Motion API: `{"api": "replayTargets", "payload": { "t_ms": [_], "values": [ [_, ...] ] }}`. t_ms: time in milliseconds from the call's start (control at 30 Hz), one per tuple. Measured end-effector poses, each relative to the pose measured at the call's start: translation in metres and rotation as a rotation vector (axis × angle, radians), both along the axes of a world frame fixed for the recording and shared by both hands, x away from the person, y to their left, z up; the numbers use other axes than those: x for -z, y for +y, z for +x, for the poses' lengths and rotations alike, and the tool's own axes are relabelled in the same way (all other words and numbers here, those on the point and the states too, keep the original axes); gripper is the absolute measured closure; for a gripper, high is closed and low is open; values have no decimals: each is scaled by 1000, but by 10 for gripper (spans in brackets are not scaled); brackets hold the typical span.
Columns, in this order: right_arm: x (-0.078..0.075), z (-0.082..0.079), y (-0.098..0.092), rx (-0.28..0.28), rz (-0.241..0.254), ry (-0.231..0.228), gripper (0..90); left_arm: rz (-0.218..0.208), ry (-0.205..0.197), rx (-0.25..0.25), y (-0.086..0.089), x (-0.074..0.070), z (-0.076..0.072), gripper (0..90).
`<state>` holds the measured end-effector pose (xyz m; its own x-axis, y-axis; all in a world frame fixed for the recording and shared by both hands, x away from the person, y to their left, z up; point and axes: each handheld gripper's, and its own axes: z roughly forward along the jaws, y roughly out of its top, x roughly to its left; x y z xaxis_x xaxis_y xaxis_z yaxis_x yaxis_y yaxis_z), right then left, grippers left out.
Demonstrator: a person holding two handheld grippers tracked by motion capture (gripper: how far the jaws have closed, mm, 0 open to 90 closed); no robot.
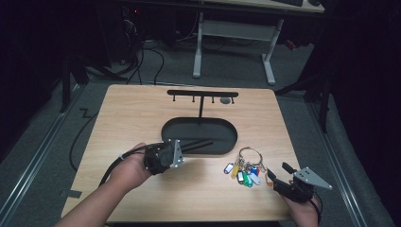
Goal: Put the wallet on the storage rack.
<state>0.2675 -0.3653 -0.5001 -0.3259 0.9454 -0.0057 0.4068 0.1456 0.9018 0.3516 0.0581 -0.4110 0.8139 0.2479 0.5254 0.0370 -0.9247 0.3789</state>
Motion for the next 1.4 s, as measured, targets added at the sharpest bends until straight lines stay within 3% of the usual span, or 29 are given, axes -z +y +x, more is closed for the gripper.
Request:
{"api": "replayTargets", "payload": {
  "t_ms": [233,367,500,933,1167,1400],
  "values": [
    [1,-6,-6,22,2,2,313,53,-90,74,-14,8,21,739],
    [1,-10,-9,32,3,1,314,47,-120,106,-25,12,31,739],
    [1,-13,-12,42,6,0,315,31,-121,132,-37,14,43,738],
    [0,-19,-17,54,7,-3,318,57,-195,192,-61,22,74,738],
    [1,-18,-18,51,7,-3,319,86,-206,205,-67,29,93,737],
    [1,-18,-19,53,10,-4,323,87,-213,188,-66,38,103,737]
  ]
}}
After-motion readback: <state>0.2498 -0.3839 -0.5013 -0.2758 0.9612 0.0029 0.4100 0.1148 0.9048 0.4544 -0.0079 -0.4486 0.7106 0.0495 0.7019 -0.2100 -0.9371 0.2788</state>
